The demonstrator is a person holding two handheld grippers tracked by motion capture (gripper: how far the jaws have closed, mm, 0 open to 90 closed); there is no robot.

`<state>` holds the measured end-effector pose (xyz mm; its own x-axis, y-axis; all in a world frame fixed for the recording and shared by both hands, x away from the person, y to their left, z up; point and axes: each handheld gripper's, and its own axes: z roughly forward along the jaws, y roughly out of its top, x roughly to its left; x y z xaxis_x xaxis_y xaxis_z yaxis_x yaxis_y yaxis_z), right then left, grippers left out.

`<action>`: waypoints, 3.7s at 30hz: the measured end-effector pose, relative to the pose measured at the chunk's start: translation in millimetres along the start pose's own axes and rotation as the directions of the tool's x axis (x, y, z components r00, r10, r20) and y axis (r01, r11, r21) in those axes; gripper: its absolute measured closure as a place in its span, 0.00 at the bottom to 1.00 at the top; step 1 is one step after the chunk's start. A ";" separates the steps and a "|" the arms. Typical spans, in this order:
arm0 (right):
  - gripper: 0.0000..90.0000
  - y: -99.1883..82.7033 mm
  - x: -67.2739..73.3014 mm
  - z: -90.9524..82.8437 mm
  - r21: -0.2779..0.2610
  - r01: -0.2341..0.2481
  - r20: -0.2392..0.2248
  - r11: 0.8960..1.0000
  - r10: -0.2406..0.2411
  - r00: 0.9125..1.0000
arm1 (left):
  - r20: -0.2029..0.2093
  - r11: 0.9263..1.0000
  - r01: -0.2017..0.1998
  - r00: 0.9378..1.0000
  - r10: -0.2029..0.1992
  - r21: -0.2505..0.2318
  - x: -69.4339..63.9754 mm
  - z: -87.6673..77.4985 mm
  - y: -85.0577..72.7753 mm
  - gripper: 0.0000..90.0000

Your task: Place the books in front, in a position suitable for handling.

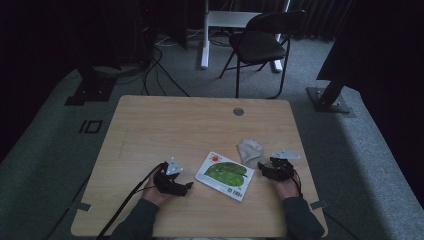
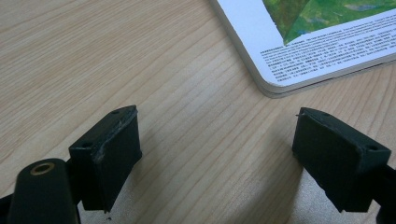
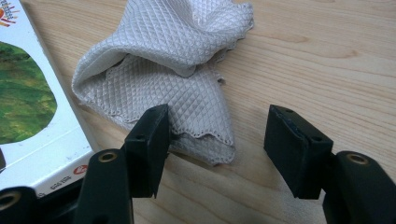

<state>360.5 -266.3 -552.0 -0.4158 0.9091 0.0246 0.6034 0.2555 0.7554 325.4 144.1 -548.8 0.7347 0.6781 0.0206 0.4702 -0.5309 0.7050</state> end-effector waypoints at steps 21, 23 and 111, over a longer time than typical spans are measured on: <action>0.42 2.3 10.5 -31.5 -0.122 -0.002 0.019 0.993 0.005 1.000 | -0.026 0.998 0.006 1.000 -0.008 -0.065 -5.5 -10.1 5.9 0.31; 0.42 1.5 17.1 -35.6 -0.126 0.027 0.010 0.992 -0.026 1.000 | -0.002 0.996 0.021 1.000 -0.021 -0.086 -4.1 -9.3 8.5 0.31; 0.65 16.2 101.1 9.0 -0.065 0.186 -0.365 0.980 -0.197 0.910 | 0.039 0.983 0.178 0.983 -0.177 -0.032 -9.5 -11.0 -1.3 0.35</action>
<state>334.4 -167.3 -543.2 -0.7455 0.6570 0.1120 0.4695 0.3984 0.7879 312.4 143.9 -542.1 0.6586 0.7408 -0.1322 0.5777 -0.3852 0.7196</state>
